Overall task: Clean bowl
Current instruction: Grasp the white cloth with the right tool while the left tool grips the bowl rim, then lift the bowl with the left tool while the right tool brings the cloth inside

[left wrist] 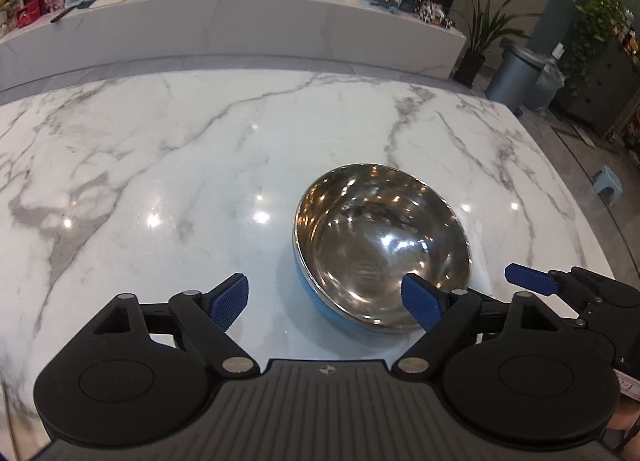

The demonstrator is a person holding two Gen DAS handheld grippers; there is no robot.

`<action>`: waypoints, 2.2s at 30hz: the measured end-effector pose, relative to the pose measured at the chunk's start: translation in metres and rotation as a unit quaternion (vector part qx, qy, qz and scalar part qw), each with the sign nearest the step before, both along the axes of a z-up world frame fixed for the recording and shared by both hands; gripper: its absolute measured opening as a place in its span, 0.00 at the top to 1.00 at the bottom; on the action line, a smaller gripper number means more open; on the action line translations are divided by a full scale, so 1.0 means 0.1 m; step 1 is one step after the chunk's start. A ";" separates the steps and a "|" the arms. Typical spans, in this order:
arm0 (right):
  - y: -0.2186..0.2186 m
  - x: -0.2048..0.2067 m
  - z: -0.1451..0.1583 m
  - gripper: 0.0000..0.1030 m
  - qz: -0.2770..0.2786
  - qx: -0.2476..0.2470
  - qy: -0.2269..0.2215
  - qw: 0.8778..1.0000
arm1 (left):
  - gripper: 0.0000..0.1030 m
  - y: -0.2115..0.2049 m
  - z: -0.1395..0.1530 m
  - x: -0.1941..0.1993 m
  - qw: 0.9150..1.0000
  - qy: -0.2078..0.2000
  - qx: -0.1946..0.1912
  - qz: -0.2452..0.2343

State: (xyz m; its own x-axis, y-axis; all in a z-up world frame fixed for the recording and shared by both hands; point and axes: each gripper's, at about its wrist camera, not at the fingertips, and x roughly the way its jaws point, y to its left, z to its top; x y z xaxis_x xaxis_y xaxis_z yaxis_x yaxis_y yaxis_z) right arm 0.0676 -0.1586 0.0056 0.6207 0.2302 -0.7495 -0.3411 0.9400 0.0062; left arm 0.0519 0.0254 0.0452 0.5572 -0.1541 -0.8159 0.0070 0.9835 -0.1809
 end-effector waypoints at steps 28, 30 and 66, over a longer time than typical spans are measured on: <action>0.03 -0.03 0.39 0.85 0.023 0.015 -0.068 0.997 | 0.80 0.06 -0.22 0.15 1.000 0.010 -0.002 -0.018; 0.09 -0.06 0.51 0.85 0.044 0.032 -0.078 0.995 | 0.80 0.05 -0.22 0.16 1.000 0.009 -0.002 -0.018; 0.41 0.03 -0.02 0.85 0.138 0.065 -0.019 0.988 | 0.80 -0.11 -0.25 0.09 0.998 -0.036 0.012 -0.052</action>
